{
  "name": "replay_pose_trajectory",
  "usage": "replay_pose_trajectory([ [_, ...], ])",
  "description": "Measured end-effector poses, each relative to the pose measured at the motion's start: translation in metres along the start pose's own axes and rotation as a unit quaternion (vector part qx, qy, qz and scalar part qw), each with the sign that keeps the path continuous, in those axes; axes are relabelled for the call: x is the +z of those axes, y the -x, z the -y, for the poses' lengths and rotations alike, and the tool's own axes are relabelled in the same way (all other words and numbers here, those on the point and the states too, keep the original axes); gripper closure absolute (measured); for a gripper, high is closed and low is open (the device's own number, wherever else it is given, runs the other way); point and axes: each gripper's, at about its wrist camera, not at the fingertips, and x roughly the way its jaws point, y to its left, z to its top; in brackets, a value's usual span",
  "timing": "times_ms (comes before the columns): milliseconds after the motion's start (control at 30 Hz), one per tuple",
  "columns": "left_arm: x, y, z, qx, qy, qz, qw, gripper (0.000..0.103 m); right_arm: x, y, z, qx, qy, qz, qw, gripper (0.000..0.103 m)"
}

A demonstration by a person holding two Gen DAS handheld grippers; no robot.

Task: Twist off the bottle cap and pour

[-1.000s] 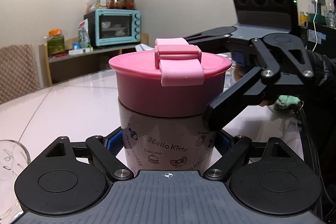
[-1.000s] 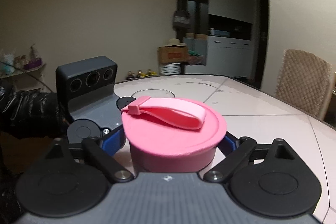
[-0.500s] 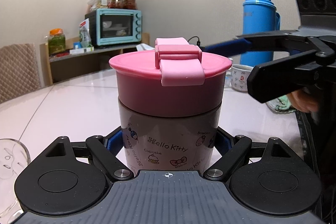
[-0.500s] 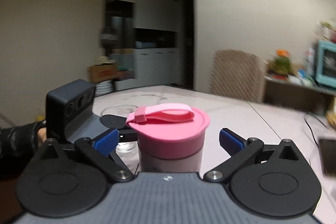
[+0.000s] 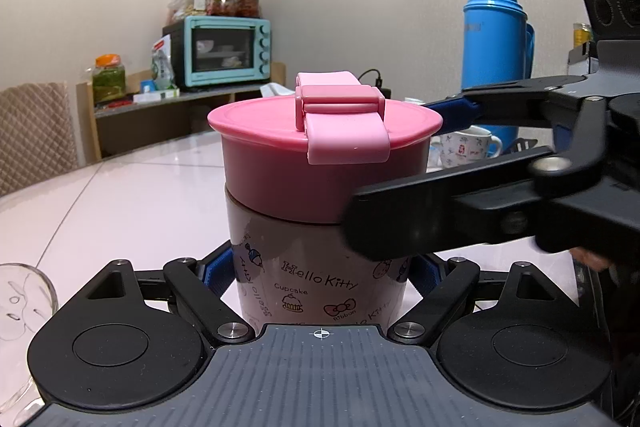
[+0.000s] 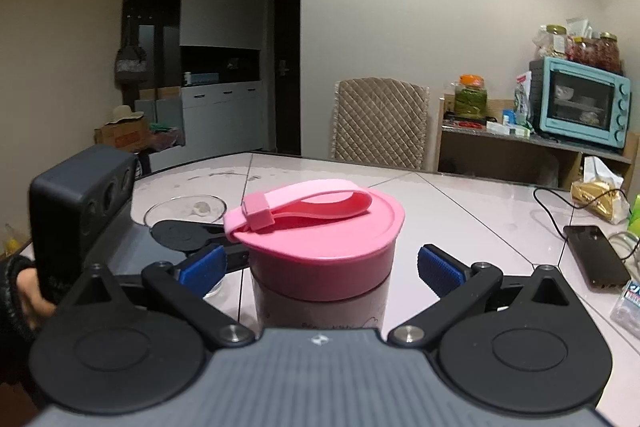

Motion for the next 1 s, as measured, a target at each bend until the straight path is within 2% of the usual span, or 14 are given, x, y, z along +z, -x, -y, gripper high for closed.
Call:
replay_pose_trajectory([
  [567, 0.001, 0.001, 0.0, 0.0, 0.001, 0.0, 1.0, 0.013, 0.004, -0.01, 0.003, 0.004, -0.012, 0.01, 1.0, 0.001],
  [833, 0.001, 0.0, 0.002, 0.0, 0.002, 0.0, 1.0, 0.013, 0.007, -0.006, 0.005, 0.024, 0.017, 0.009, 1.0, 0.018],
  [1000, 0.002, 0.001, 0.002, -0.002, -0.002, 0.0, 1.0, 0.013, 0.009, -0.003, 0.018, 0.07, 0.041, 0.002, 0.997, 0.018],
])
